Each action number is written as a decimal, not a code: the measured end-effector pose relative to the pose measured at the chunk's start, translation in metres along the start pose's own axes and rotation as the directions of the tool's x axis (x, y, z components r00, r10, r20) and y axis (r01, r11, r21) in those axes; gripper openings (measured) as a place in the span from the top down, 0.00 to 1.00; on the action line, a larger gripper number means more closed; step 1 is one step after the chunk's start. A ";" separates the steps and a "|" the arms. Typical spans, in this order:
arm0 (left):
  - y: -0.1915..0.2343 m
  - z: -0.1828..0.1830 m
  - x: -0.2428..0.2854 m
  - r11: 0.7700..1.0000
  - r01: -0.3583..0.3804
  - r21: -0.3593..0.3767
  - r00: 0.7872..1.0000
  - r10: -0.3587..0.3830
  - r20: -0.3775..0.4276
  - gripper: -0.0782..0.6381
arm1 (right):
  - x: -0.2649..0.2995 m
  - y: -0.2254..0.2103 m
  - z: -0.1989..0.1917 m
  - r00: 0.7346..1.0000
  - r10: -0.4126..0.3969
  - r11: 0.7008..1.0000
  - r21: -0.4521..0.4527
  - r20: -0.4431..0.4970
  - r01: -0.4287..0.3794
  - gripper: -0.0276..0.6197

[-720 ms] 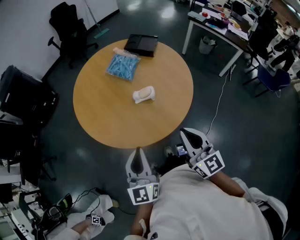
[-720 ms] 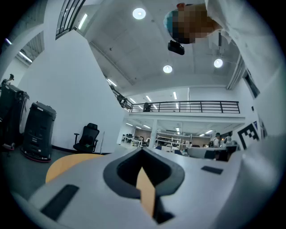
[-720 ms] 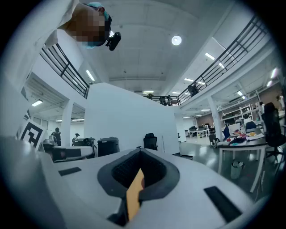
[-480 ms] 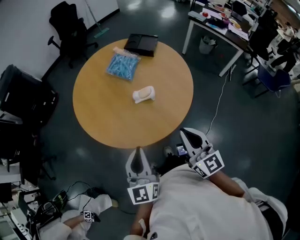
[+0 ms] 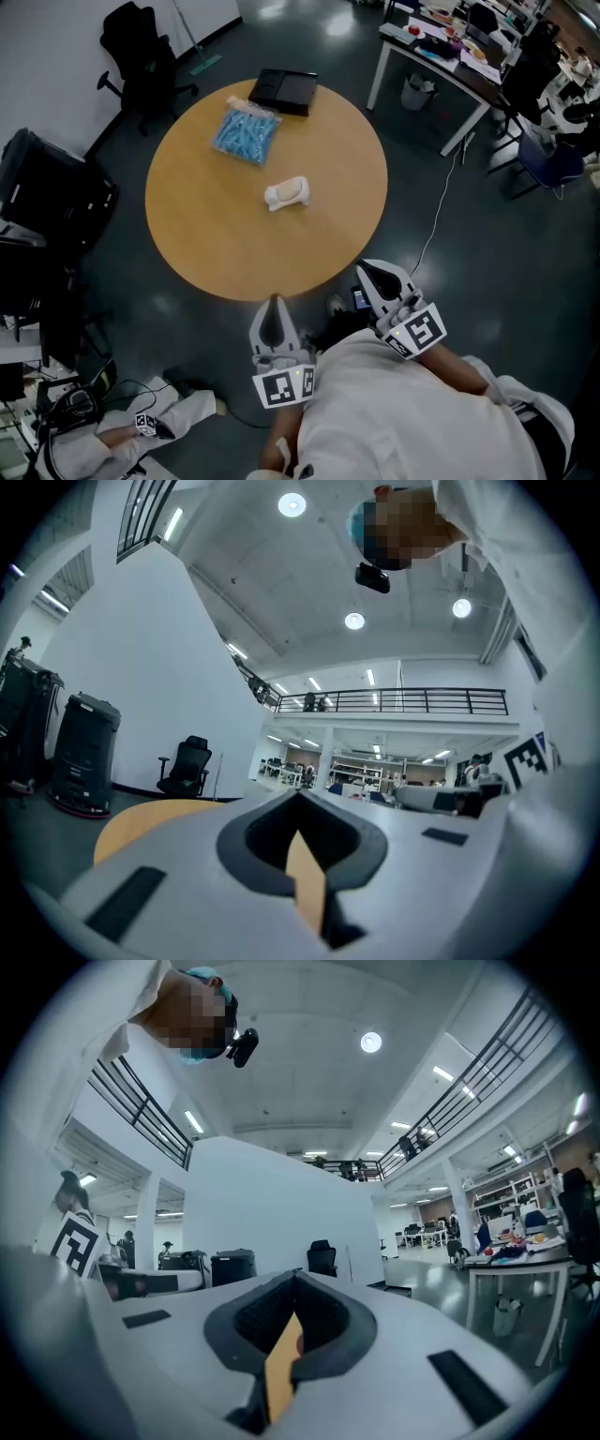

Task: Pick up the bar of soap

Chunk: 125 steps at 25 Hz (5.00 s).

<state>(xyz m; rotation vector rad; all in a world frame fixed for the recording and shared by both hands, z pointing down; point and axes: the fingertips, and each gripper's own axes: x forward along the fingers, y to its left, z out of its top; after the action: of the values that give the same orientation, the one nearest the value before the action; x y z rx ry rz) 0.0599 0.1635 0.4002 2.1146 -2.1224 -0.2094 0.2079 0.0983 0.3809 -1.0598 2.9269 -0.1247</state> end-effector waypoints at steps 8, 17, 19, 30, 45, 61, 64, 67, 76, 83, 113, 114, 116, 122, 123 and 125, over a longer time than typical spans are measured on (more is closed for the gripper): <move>0.013 -0.004 0.025 0.995 -0.099 -0.005 0.995 0.099 -0.002 0.88 | 0.032 -0.033 -0.015 0.998 0.059 0.998 0.011 -0.029 -0.059 0.94; 0.084 0.004 0.091 0.997 -0.076 0.022 0.997 0.076 -0.010 0.88 | 0.120 -0.050 -0.036 0.996 0.034 0.999 -0.014 -0.077 -0.035 0.94; 0.098 0.006 0.108 0.999 -0.037 0.012 0.999 0.037 -0.020 0.88 | 0.137 -0.049 -0.040 0.996 0.012 1.000 -0.014 -0.091 -0.013 0.94; 0.147 0.008 0.176 0.997 0.057 -0.051 0.996 -0.060 -0.061 0.88 | 0.218 -0.045 -0.089 0.954 0.054 0.987 -0.132 -0.294 -0.096 0.94; 0.189 -0.022 0.210 0.992 -0.028 -0.123 0.991 0.012 -0.132 0.88 | 0.277 -0.083 -0.275 0.322 0.007 0.556 -0.264 -0.947 -0.788 0.68; 0.223 -0.039 0.206 0.976 -0.132 -0.171 0.981 0.104 -0.162 0.88 | 0.284 -0.119 -0.349 -0.172 -0.259 0.368 0.067 -0.950 -0.927 0.54; 0.225 -0.040 0.204 0.975 -0.140 -0.171 0.981 0.112 -0.161 0.88 | 0.282 -0.120 -0.354 -0.257 -0.304 0.389 0.127 -0.918 -0.912 0.54; 0.226 -0.039 0.201 0.974 -0.149 -0.172 0.980 0.122 -0.159 0.88 | 0.281 -0.123 -0.358 -0.325 -0.340 0.408 0.172 -0.883 -0.896 0.54; 0.223 -0.036 0.191 0.975 -0.147 -0.166 0.982 0.123 -0.145 0.88 | 0.286 -0.124 -0.347 -0.216 -0.345 0.428 0.052 -0.913 -0.903 0.55; 0.203 -0.028 0.190 0.984 -0.101 -0.146 0.988 0.082 -0.131 0.88 | 0.284 -0.106 -0.302 0.015 -0.216 0.504 -0.125 -0.976 -0.854 0.55; 0.135 -0.014 0.201 0.994 0.072 -0.082 0.992 -0.080 -0.094 0.88 | 0.207 -0.079 -0.095 0.977 0.037 0.997 0.075 -0.208 -0.022 0.55; 0.135 -0.014 0.201 0.994 0.072 -0.082 0.992 -0.080 -0.094 0.88 | 0.207 -0.080 -0.095 0.977 0.035 0.997 0.073 -0.209 -0.020 0.55; 0.135 -0.014 0.201 0.994 0.074 -0.081 0.992 -0.081 -0.093 0.88 | 0.208 -0.080 -0.094 0.978 0.032 0.997 0.069 -0.206 -0.018 0.55; 0.134 -0.012 0.202 0.994 0.077 -0.076 0.993 -0.083 -0.089 0.88 | 0.209 -0.081 -0.093 0.978 0.030 0.998 0.064 -0.206 -0.018 0.55; 0.134 -0.012 0.203 0.994 0.076 -0.076 0.993 -0.083 -0.088 0.88 | 0.210 -0.081 -0.093 0.978 0.032 0.998 0.061 -0.205 -0.020 0.55; 0.133 -0.012 0.203 0.994 0.076 -0.077 0.993 -0.083 -0.086 0.88 | 0.210 -0.081 -0.093 0.979 0.035 0.998 0.059 -0.203 -0.023 0.55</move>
<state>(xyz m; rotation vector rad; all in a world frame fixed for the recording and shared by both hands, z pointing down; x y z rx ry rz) -0.0692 -0.0394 0.4381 2.1273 -1.9528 -0.1941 0.0938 -0.0918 0.4808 -1.0549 3.0960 -0.3333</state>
